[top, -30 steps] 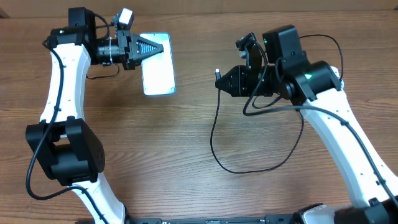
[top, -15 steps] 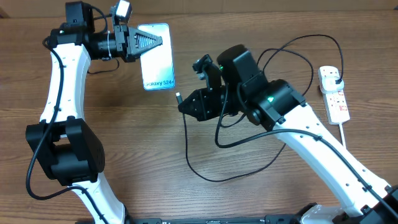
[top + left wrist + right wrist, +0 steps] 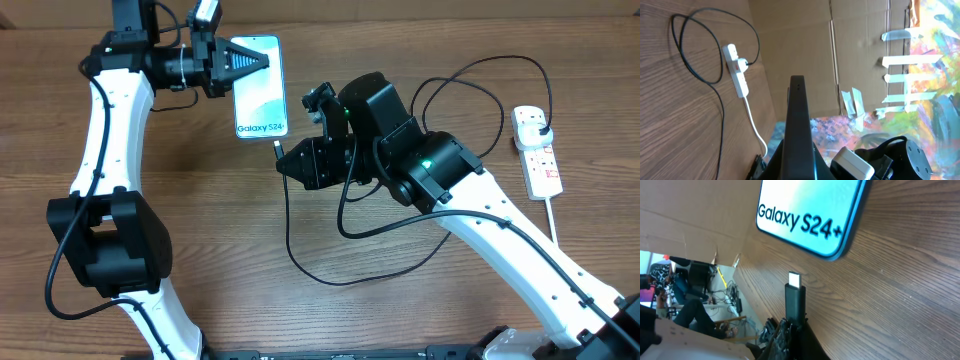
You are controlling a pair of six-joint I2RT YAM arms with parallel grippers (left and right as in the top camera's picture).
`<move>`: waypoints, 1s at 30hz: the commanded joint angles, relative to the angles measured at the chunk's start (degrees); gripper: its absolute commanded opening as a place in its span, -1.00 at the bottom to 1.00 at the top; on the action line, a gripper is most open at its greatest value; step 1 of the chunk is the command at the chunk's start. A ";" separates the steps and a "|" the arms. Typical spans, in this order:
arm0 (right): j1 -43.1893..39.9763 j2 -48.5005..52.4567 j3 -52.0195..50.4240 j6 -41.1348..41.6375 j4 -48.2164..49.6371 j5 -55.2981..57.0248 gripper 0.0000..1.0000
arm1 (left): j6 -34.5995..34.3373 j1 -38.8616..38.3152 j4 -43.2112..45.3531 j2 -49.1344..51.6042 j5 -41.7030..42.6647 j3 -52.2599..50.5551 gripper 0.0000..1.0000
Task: Plug charger to phone and switch on socket
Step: 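Push the USB-C plug upward into the phone's bottom port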
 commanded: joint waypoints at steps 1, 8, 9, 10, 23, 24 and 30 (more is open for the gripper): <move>0.87 0.63 -0.13 1.09 0.68 0.70 -0.92 | -2.49 -1.09 0.96 -1.22 2.36 0.68 -0.92; 1.14 0.63 -0.13 2.80 0.94 1.42 -0.92 | -5.11 -1.64 2.99 -1.22 2.40 0.68 -0.91; 1.14 0.63 -0.13 3.15 1.07 1.77 -0.92 | -5.51 -1.68 2.99 -1.22 2.38 0.68 -0.91; 1.14 0.63 -0.13 3.43 1.27 1.99 -0.92 | -5.51 -1.73 2.95 -1.22 2.38 0.68 -0.91; 1.14 0.68 -0.13 5.55 2.97 3.67 -0.92 | -8.74 -2.36 2.95 -1.22 -0.22 0.68 -0.91; 1.14 0.68 -0.13 5.55 2.97 3.67 -0.92 | -8.74 -2.36 2.99 -1.22 -0.33 0.68 -0.91; 1.14 0.68 -0.13 5.55 3.04 3.67 -0.92 | -9.11 -2.71 2.93 -1.22 -1.11 0.68 -0.92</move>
